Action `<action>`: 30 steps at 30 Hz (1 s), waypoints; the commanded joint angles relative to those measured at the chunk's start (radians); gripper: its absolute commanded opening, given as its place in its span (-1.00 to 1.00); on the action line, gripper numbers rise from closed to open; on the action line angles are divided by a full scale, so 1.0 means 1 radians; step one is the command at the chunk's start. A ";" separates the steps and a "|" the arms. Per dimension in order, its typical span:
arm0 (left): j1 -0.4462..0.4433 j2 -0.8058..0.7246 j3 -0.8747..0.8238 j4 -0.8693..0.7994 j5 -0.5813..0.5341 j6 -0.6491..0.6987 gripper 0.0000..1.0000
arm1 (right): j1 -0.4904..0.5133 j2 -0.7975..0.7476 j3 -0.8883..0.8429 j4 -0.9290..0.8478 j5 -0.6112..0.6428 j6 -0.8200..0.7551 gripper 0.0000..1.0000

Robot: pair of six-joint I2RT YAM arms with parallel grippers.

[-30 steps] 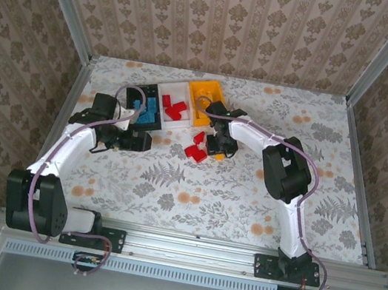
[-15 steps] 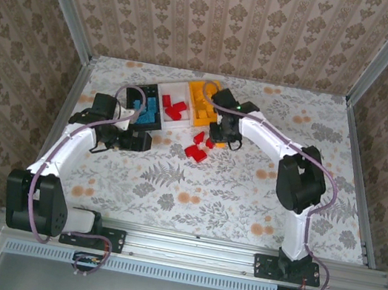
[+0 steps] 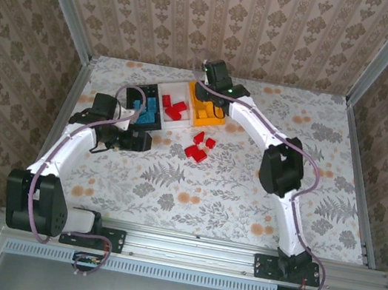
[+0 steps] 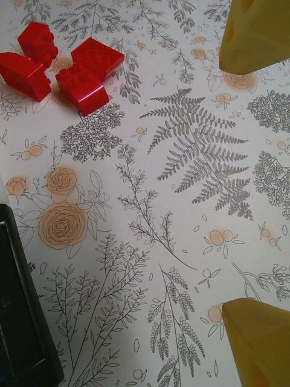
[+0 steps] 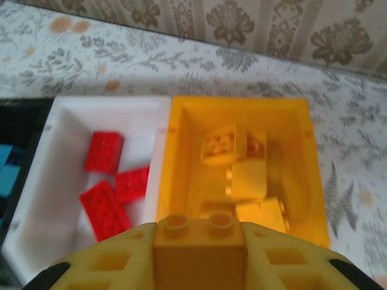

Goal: Sort the legos into containers by color

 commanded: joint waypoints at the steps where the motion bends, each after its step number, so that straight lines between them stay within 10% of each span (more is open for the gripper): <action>1: -0.012 0.008 -0.003 -0.019 0.012 0.023 0.93 | -0.016 0.113 0.165 -0.034 0.030 0.020 -0.26; 12: -0.019 0.011 -0.003 -0.017 0.017 0.026 0.93 | -0.039 0.124 0.217 -0.069 -0.028 0.085 0.17; 21: -0.071 -0.026 -0.003 0.007 0.023 0.037 0.93 | -0.049 -0.388 -0.375 0.053 -0.201 0.182 0.27; 30: -0.403 0.063 0.156 -0.090 -0.203 -0.007 0.91 | -0.088 -0.710 -0.850 -0.156 -0.297 0.147 0.28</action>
